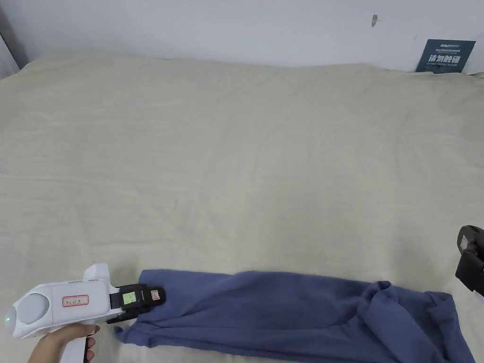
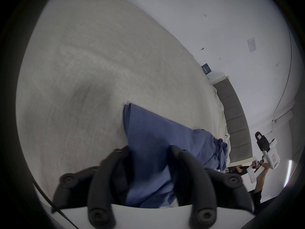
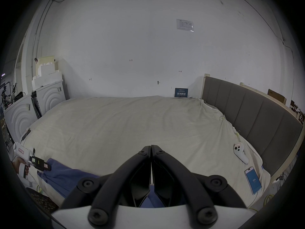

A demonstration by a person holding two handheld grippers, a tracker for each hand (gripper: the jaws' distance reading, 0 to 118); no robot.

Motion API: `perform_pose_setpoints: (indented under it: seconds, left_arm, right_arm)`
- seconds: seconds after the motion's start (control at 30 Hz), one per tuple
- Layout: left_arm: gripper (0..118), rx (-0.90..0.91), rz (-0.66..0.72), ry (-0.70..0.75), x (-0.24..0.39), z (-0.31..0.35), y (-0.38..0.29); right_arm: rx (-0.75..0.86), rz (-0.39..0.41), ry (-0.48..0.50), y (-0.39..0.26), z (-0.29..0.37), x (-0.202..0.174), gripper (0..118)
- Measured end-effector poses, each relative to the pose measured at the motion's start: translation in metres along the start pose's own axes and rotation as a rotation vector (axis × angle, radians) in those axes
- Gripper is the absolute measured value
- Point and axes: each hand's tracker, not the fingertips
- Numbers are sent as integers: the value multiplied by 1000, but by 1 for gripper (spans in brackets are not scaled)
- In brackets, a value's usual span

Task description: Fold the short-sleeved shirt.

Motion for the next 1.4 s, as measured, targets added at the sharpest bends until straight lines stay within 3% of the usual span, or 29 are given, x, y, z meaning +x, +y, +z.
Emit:
perform_pose_setpoints:
  seconds: [0.2,0.5,0.83,1.03,1.13,1.4]
  left_arm:
    - [15,8,-57,78,4,-10,-1]
    - [13,48,-149,145,44,40,5]
    - [12,99,-171,318,61,70,17]
    - [12,97,-238,394,134,54,-4]
    - [12,82,-346,439,175,34,-18]
    - [12,-28,-450,328,239,-44,-45]
  right_arm:
    - [2,-5,-6,0,4,5,0]
    - [22,-19,-12,3,10,17,0]
    - [46,-37,16,1,21,25,0]
    - [59,-56,25,-1,28,35,0]
    - [67,-59,31,-1,33,40,0]
    - [86,-73,25,-2,44,55,0]
